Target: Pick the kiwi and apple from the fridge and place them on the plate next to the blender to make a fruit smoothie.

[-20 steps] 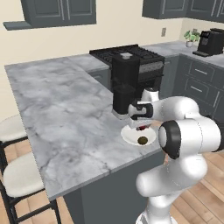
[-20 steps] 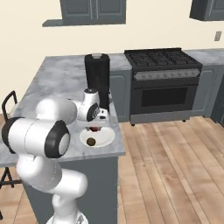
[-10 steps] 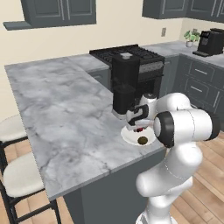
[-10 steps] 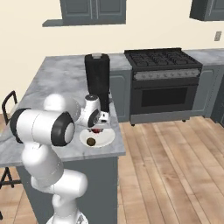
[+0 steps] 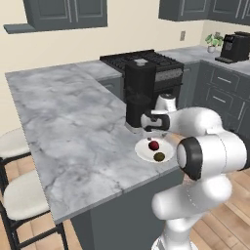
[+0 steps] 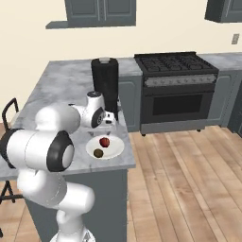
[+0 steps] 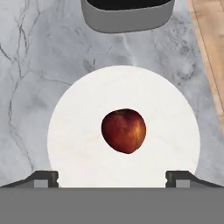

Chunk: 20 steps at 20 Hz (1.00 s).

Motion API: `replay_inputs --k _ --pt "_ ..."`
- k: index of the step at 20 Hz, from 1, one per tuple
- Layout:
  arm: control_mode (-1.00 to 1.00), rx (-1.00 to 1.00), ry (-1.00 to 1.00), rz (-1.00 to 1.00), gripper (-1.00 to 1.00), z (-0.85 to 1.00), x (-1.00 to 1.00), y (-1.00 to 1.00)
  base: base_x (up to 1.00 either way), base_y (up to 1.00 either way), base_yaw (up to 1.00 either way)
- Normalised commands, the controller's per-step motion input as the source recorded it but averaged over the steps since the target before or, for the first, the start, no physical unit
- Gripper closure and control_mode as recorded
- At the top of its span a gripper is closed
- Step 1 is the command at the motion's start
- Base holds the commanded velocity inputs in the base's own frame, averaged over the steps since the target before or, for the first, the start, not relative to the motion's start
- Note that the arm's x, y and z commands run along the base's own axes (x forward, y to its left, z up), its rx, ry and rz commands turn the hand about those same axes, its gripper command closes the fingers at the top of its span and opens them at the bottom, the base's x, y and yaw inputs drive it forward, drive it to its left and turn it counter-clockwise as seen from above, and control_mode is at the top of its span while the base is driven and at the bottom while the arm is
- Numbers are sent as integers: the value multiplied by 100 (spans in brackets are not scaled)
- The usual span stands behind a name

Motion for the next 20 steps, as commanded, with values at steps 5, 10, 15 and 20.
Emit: replay_inputs --k 5,10,15,20 --pt "-100 -4 -11 0 -100 97 -100 1 0 0 0" --pt "-100 -3 -20 0 -100 95 -100 0 0 0 0" --pt "-100 -1 -37 3 -100 56 -100 -7 0 0 0" --pt "-100 0 -43 7 -100 18 -100 -24 0 0 0"
